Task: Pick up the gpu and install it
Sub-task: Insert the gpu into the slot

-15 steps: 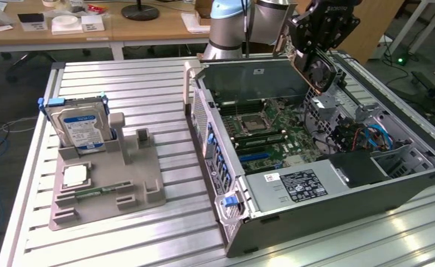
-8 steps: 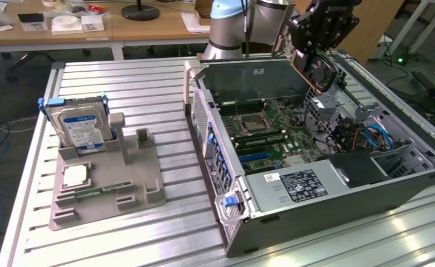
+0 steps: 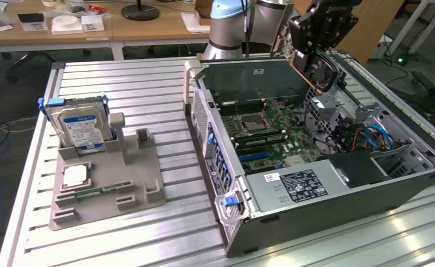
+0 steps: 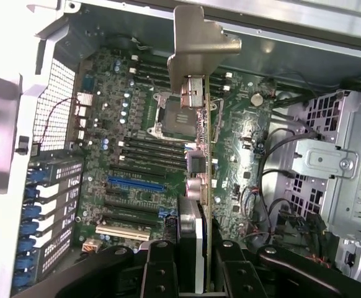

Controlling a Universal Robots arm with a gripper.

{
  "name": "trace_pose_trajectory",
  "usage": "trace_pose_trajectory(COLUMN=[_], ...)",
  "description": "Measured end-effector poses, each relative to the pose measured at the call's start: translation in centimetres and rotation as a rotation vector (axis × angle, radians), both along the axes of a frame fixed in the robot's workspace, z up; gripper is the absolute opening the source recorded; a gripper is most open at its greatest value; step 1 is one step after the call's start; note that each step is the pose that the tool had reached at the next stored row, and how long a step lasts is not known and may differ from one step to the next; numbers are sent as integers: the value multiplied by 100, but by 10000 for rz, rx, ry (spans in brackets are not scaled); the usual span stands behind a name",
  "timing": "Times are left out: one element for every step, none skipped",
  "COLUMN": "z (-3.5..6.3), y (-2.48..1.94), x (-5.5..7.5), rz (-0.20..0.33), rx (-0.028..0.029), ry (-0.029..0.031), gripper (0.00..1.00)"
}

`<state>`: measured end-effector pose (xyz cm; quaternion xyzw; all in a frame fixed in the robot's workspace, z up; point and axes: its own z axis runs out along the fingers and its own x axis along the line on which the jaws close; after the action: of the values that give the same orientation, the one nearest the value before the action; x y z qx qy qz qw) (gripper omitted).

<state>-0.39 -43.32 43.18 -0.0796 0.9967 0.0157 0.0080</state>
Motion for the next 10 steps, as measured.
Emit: trace_pose_trajectory(z=[0,0,0,0,0,0,0,0,0,0], y=[0,0,0,0,-1,-1,-3,-4,-6,-8], x=[0,0,-1,-1,-1,-1,-1,-1,-1,-2], rz=[57,114,172,237,295,303,536,938,1241,1447], rx=[0,0,0,0,0,0,1,1,1,1], ry=[0,0,0,0,0,0,0,0,0,0], gripper=[28,28,28,28,28,28,28,28,28,28])
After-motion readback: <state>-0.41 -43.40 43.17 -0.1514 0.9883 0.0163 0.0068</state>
